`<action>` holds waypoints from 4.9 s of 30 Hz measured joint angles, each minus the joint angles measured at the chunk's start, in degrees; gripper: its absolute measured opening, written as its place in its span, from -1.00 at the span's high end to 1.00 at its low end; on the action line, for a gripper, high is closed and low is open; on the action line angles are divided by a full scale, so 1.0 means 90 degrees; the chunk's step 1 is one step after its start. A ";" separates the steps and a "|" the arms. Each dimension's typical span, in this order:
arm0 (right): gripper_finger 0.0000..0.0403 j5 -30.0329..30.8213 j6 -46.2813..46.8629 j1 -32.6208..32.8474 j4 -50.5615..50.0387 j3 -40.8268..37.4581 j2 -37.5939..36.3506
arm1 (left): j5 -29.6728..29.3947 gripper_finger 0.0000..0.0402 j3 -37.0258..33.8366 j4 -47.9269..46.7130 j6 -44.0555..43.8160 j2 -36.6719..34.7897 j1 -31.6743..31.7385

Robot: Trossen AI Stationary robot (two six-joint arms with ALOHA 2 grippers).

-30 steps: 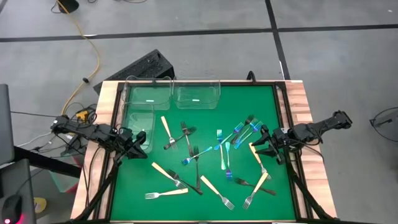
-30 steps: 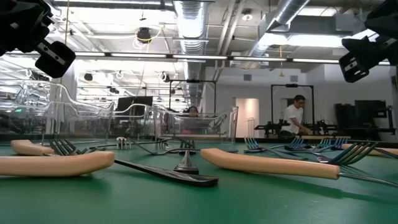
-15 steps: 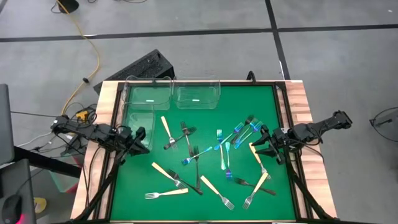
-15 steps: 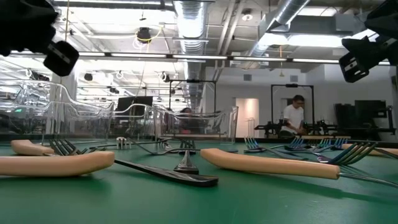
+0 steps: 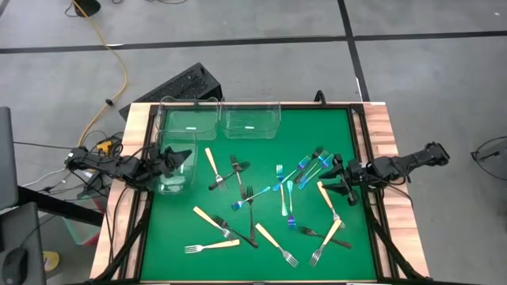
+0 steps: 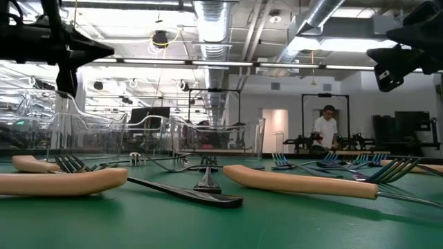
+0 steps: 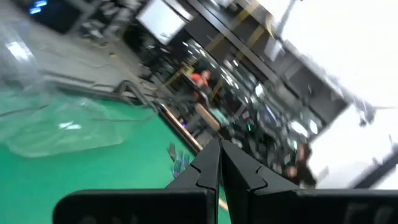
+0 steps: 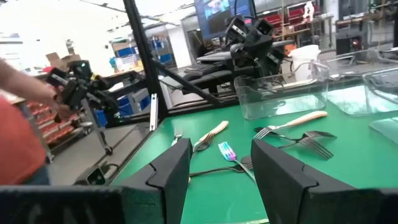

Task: Sort silverware by color (type)
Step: Put the black fork into the middle left transparent bin

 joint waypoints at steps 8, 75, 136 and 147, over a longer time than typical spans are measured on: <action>0.05 0.0039 0.0824 -0.0049 0.0104 0.0000 -0.0001 | -0.0391 1.00 0.0000 -0.0023 -0.0265 0.0002 0.0000; -0.19 0.2533 -0.1456 -0.0037 -0.0548 0.3779 0.2056 | 0.1323 -0.17 0.5036 -0.0205 0.2677 0.4242 0.0000; -0.19 -0.1549 -0.3524 -0.2298 -0.1990 1.0260 1.3386 | 0.0686 -0.16 0.9541 -0.6881 0.2346 0.5909 0.0007; -0.19 -0.1542 -0.3854 -0.2578 -0.2328 1.0443 1.3747 | 0.0677 -0.16 0.9541 -0.6884 0.2318 0.5911 0.0005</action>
